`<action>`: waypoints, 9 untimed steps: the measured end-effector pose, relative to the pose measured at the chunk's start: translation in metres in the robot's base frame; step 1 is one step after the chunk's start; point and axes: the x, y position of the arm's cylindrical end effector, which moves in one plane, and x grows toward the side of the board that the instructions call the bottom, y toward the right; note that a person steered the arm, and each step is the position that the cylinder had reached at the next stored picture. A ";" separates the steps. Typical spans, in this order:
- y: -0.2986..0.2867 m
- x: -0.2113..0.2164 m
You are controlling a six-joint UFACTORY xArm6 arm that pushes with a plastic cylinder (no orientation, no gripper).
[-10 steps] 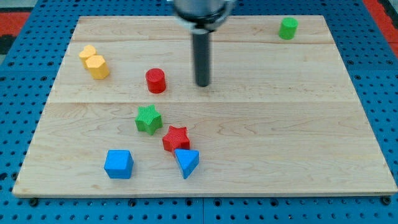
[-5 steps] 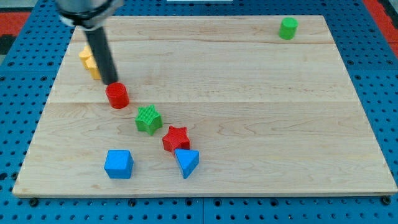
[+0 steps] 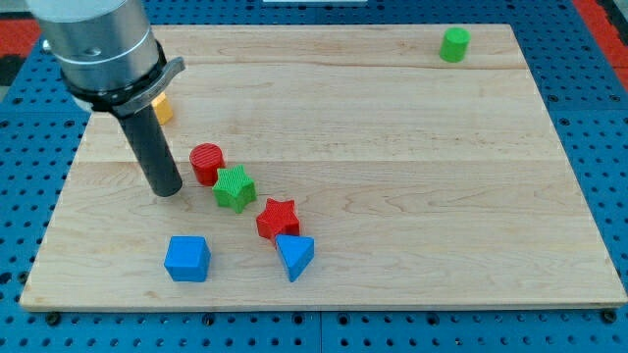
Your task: Place the red circle diagonal to the green star
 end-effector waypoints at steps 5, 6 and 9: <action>0.067 0.002; 0.047 0.002; 0.007 -0.020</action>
